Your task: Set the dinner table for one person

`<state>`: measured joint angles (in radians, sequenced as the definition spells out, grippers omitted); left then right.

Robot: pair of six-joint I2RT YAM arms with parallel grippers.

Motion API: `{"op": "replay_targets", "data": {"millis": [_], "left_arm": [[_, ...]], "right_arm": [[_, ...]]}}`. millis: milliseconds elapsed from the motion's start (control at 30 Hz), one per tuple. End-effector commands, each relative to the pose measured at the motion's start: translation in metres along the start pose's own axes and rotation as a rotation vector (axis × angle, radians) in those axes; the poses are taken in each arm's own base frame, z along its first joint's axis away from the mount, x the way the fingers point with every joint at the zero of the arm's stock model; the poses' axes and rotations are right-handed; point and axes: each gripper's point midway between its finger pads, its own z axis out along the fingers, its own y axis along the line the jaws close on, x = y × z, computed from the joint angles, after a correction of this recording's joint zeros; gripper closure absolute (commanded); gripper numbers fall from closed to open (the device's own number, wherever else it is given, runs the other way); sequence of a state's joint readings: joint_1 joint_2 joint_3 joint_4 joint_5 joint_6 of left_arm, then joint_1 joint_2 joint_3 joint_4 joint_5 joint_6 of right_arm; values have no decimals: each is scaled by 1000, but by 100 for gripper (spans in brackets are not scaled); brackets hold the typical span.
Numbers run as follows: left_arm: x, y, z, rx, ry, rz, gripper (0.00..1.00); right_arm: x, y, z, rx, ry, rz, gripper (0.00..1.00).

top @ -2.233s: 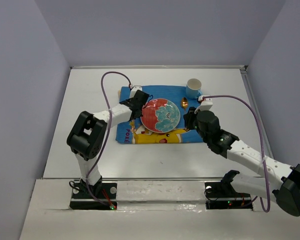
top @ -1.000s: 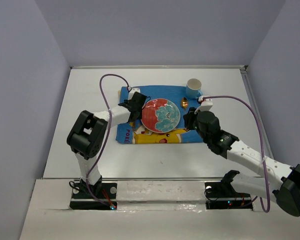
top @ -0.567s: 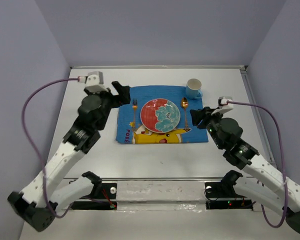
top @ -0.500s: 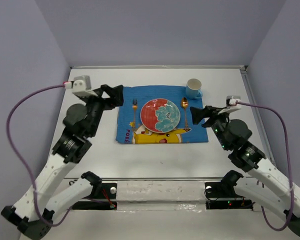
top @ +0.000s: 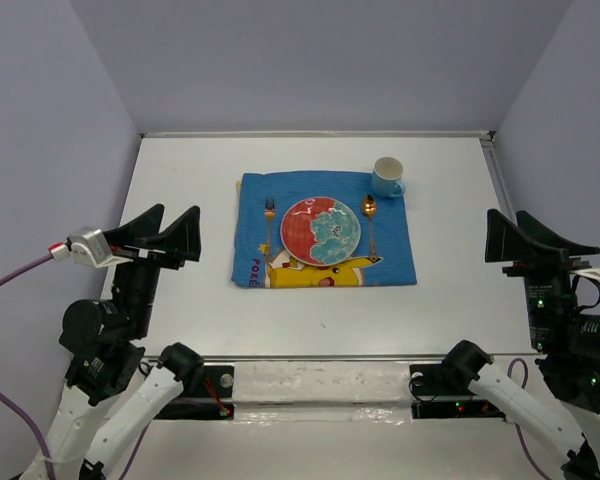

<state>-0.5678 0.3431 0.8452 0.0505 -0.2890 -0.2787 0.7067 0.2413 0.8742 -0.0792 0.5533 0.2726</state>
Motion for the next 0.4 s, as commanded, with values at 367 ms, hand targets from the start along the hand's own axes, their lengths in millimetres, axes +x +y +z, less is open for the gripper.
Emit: {"op": "replay_targets", "data": {"millis": [367], "left_arm": [[44,-2,11,47,65,-6,1]], "right_arm": [[43,-13,15,81,105,-99,0]]}}
